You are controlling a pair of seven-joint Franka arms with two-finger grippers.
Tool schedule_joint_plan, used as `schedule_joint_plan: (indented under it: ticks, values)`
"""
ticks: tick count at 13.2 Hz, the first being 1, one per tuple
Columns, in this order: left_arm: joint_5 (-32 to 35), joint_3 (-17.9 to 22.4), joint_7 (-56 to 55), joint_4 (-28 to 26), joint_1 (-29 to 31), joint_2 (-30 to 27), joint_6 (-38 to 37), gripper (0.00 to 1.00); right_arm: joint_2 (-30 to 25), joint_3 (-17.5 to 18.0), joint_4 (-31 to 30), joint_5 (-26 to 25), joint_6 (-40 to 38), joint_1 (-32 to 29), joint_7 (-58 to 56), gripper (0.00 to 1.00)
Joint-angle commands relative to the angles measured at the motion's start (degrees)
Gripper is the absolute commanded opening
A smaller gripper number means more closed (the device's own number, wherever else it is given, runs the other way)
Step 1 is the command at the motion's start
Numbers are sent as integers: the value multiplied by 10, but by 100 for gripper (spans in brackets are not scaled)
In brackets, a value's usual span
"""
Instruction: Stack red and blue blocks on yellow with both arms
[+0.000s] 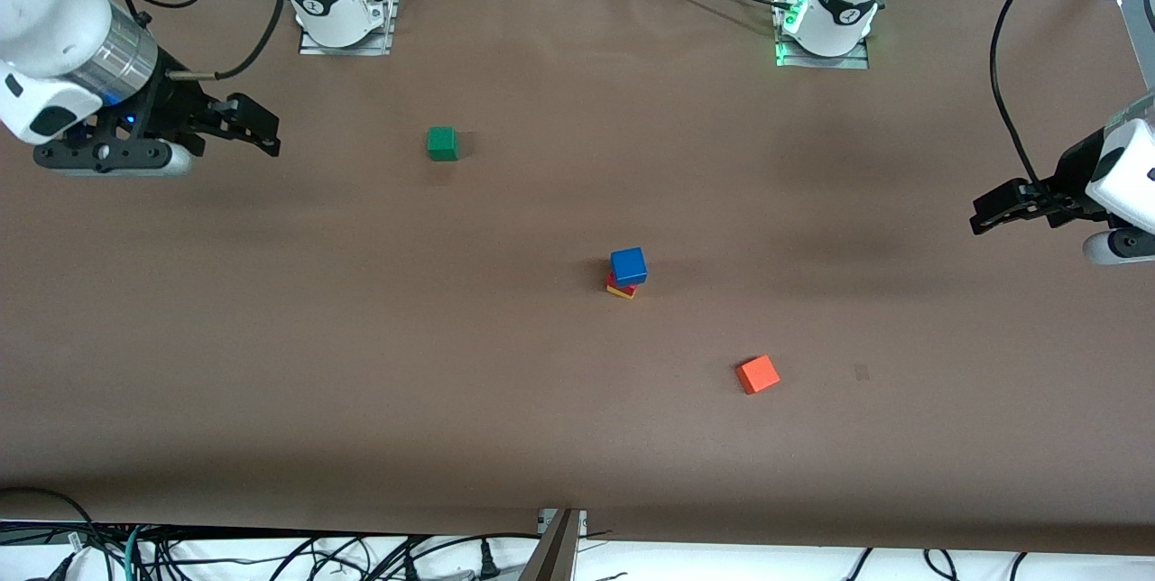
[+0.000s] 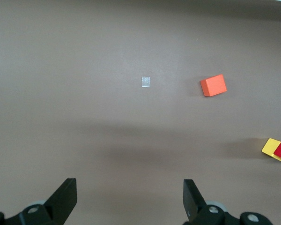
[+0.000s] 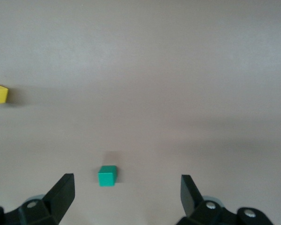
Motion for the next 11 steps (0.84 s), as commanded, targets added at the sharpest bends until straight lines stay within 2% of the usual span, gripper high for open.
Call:
schedule_joint_plan:
  ticks: [1,6,11]
  values:
    - [11,1,8,14,-3,6,-2,100,-22,0,-30,-20,11,4,-21,100]
    - [11,1,9,14,-3,6,-2,100,-12,-3,-4,-22,12,3,-75,100]
    - [11,0,8,16,-3,10,-2,100,-4,-2,8,-19,7,7,-69,100]
